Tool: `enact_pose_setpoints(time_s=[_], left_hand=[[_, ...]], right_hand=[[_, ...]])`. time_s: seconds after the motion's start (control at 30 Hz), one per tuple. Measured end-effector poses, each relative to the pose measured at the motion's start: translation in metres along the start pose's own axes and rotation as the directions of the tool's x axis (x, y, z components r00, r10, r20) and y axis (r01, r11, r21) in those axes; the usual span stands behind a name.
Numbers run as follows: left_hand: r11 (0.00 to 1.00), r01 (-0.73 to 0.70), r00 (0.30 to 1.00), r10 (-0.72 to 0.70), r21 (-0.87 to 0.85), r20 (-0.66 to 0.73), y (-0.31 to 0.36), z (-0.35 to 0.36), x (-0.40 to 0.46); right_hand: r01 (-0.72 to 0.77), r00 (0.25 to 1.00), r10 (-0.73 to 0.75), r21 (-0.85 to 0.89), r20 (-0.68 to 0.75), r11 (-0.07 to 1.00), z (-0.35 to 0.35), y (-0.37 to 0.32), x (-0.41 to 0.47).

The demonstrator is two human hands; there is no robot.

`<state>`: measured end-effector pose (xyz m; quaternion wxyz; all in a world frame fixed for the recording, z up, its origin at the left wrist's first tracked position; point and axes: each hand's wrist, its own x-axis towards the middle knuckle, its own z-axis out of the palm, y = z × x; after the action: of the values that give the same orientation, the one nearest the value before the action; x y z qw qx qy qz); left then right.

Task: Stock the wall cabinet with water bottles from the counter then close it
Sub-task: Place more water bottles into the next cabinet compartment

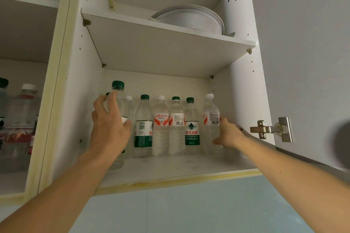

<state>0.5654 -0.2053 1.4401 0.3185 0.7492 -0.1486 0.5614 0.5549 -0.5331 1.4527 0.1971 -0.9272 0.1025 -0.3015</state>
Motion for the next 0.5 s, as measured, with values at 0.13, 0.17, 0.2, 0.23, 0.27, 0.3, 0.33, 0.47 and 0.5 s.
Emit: enact_pose_setpoints(time_s=[0.13,0.17,0.2,0.23,0.27,0.3,0.33,0.47,0.5], left_hand=[[0.970,-0.127,0.991,0.135,0.207,-0.026,0.006,-0.002,-0.001],[0.935,-0.188,0.980,0.200,0.299,-0.009,0.009,-0.001,-0.002],[0.900,-0.240,0.968,0.252,0.364,0.016,0.011,0.001,-0.002],[0.874,-0.277,0.958,0.284,0.399,0.043,0.014,0.003,-0.003],[0.861,-0.297,0.953,0.297,0.413,0.066,0.016,0.005,-0.004],[0.856,-0.304,0.951,0.297,0.418,0.084,0.017,0.006,-0.004],[0.859,-0.302,0.953,0.289,0.414,0.096,0.017,0.007,-0.005],[0.881,-0.290,0.957,0.276,0.373,0.092,0.011,0.004,-0.003],[0.882,-0.293,0.956,0.280,0.370,0.092,0.011,0.004,-0.003]], right_hand=[[0.009,1.000,-0.008,-0.020,0.029,1.000,0.014,-0.004,0.022],[0.003,0.999,-0.002,-0.021,0.041,1.000,0.016,-0.005,0.026],[-0.004,0.999,0.005,-0.016,0.051,1.000,0.017,-0.006,0.031],[-0.015,0.998,0.016,-0.012,0.064,1.000,0.016,-0.006,0.034],[-0.023,0.997,0.023,-0.003,0.077,1.000,0.015,-0.006,0.037],[-0.036,0.995,0.037,-0.004,0.095,0.999,0.014,-0.006,0.039],[-0.045,0.993,0.045,-0.008,0.109,0.999,0.013,-0.006,0.042],[-0.048,0.992,0.051,-0.031,0.119,0.998,0.012,-0.004,0.048],[-0.057,0.993,0.057,-0.005,0.108,0.998,0.013,-0.004,0.051]])
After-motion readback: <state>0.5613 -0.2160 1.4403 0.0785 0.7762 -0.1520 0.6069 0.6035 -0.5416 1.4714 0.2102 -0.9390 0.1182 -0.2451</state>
